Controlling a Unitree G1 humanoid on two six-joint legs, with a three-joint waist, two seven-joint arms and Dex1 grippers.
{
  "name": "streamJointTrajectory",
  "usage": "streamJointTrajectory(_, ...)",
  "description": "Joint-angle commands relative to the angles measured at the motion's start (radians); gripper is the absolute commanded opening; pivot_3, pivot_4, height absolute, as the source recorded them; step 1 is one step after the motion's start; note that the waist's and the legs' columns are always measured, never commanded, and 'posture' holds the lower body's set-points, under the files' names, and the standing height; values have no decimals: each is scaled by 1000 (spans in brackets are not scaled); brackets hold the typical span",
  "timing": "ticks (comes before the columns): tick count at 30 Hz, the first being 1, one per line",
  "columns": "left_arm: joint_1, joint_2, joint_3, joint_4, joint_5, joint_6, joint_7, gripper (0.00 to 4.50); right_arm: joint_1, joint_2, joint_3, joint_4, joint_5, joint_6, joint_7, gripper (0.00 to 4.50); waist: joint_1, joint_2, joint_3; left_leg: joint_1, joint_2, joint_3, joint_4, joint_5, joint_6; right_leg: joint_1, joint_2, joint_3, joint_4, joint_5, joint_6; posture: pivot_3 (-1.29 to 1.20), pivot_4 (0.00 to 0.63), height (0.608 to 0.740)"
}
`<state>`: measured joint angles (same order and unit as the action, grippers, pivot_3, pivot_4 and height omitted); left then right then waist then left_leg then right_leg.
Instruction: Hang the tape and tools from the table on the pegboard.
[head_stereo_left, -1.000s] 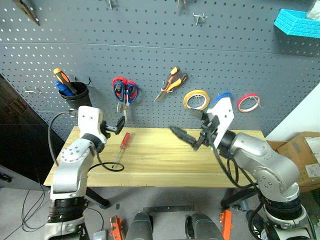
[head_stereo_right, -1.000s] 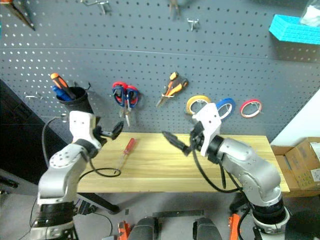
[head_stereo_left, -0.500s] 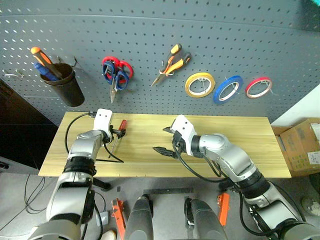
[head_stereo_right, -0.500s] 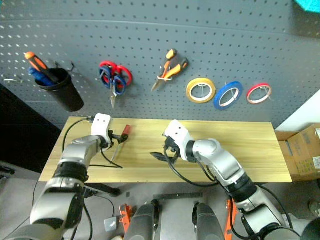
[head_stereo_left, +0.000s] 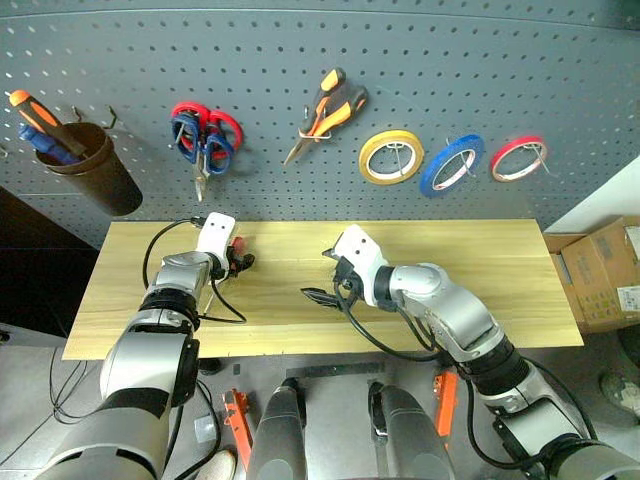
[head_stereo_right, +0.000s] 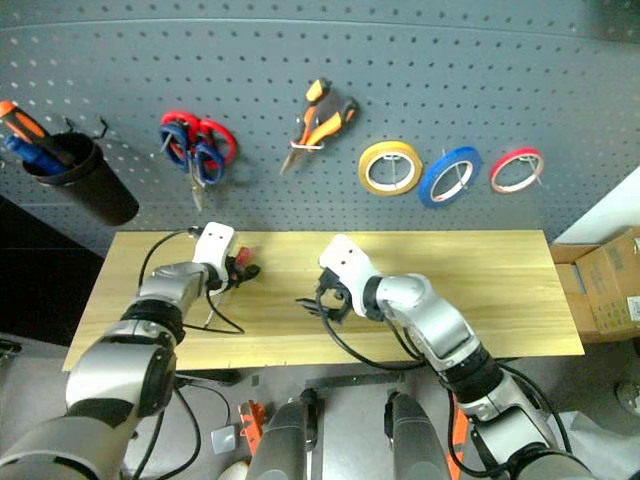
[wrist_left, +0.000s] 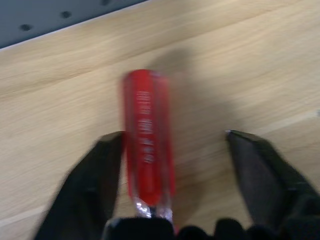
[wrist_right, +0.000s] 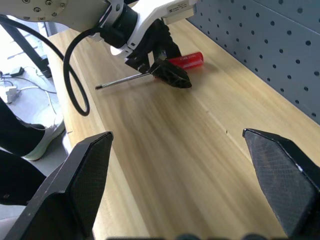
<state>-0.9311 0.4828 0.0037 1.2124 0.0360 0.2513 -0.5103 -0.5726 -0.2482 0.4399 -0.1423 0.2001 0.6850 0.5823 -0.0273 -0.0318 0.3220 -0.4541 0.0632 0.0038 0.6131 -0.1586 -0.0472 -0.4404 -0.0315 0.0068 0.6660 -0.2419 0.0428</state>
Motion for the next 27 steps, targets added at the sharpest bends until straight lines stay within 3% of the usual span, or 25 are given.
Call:
streamJointTrajectory(1, 7, 5, -7, 11, 14, 16, -24, 1974, 8, -3, -20, -61, -2, 4, 2, 4500, -5, 0, 0, 0, 0, 0, 0, 0, 0, 0, 0, 1, 1, 0, 0, -78, 372, 740)
streamJointTrajectory(4, 31, 16, 10, -27, 2, 43, -31, 947, 15, -17, -37, -76, 2, 5, 12, 4500, -6, 0, 0, 1, 0, 1, 1, 0, 0, 0, 0, 1, 1, 1, 0, -62, 343, 740)
streamJointTrajectory(7, 92, 25, 27, -148, -19, 105, -35, 862, 30, -36, -65, -108, 12, 15, 14, 4500, -5, 0, 0, 1, 1, 1, 0, 0, 0, 0, 1, 2, 1, 1, 0, -38, 317, 740)
streamJointTrajectory(12, 363, 31, 58, -740, -63, 264, -12, 862, 75, -35, -142, -216, 65, 61, -6, 4500, -6, -2, -3, 0, 1, 1, -2, -1, -4, -1, 1, 2, 1, 4, -5, 33, 245, 740)
streamJointTrajectory(15, 498, -15, 152, -1158, -141, 388, 63, 862, 113, -22, -206, -331, 145, 102, -3, 4500, 3, -9, -8, -1, 2, -2, -3, 1, -12, -2, 1, 0, 0, 4, -5, 81, 199, 740)
streamJointTrajectory(18, 568, -69, 218, -1460, -190, 494, 140, 862, 135, -10, -264, -407, 225, 137, -2, 4500, 25, -17, -24, -5, 2, -6, -3, 3, -18, -2, 0, -5, -1, 4, -5, 135, 156, 740)
streamJointTrajectory(23, 529, -141, 321, -1737, -193, 484, 305, 862, 110, 61, -366, -449, 353, 165, -49, 4500, 54, -20, -79, -3, 1, -8, -3, 4, -19, 2, 0, -8, -5, 5, -5, 208, 103, 740)
streamJointTrajectory(27, 314, -63, 363, -1715, -154, 400, 370, 862, 47, 160, -437, -420, 470, 149, -97, 4500, 77, -24, -102, 3, 3, -11, -3, 5, -19, 10, 3, -13, -6, 5, -6, 253, 51, 740)
